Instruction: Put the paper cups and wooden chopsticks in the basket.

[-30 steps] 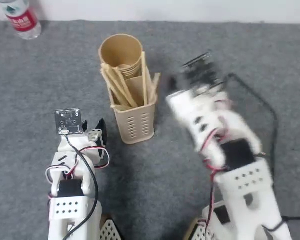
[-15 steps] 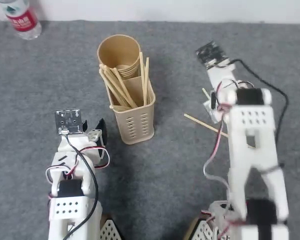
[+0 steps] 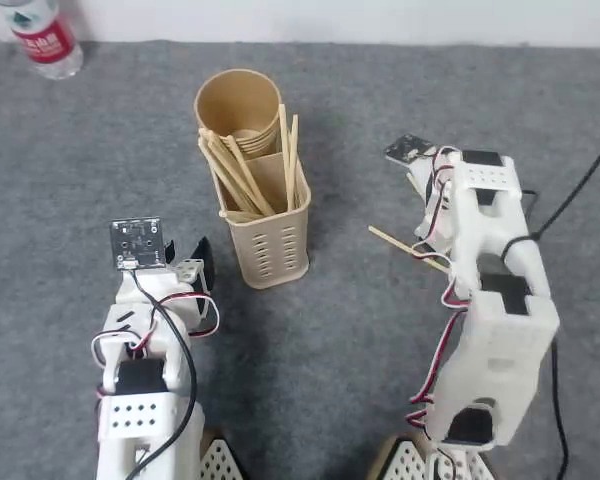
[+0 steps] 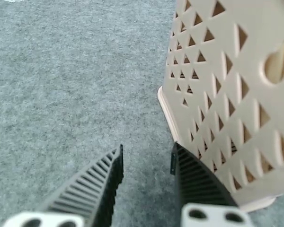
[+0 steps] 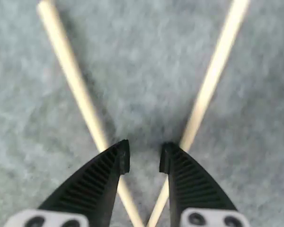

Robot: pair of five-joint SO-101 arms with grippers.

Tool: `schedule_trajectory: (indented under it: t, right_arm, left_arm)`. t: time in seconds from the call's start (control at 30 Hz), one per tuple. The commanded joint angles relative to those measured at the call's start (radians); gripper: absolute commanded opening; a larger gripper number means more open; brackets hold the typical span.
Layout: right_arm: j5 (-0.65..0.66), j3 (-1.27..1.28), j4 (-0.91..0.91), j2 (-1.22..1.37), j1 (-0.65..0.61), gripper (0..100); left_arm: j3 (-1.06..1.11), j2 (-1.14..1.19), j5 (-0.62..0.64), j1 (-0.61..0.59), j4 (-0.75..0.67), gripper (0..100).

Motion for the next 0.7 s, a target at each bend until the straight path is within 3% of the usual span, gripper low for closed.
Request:
schedule_trajectory:
  t: [0.0, 0.13, 0.37, 0.5, 0.67]
  right_arm:
    - [0.014, -0.118, 0.039, 0.050, 0.019, 14.4]
    - [0.015, -0.189, 0.084, 0.093, 0.015, 0.0]
    - [0.014, -0.207, 0.140, 0.015, 0.022, 4.3]
    - [0.012, -0.199, 0.150, -0.104, 0.021, 12.0]
    - [0.014, -0.153, 0.071, -0.079, 0.019, 16.2]
  left_arm:
    - [-0.010, -0.011, -0.009, 0.003, 0.000, 17]
    - [-0.010, -0.011, -0.009, 0.003, 0.000, 17]
    - [-0.010, -0.011, -0.009, 0.003, 0.000, 17]
    - [-0.010, -0.011, -0.009, 0.003, 0.000, 17]
    - [-0.010, -0.011, -0.009, 0.003, 0.000, 17]
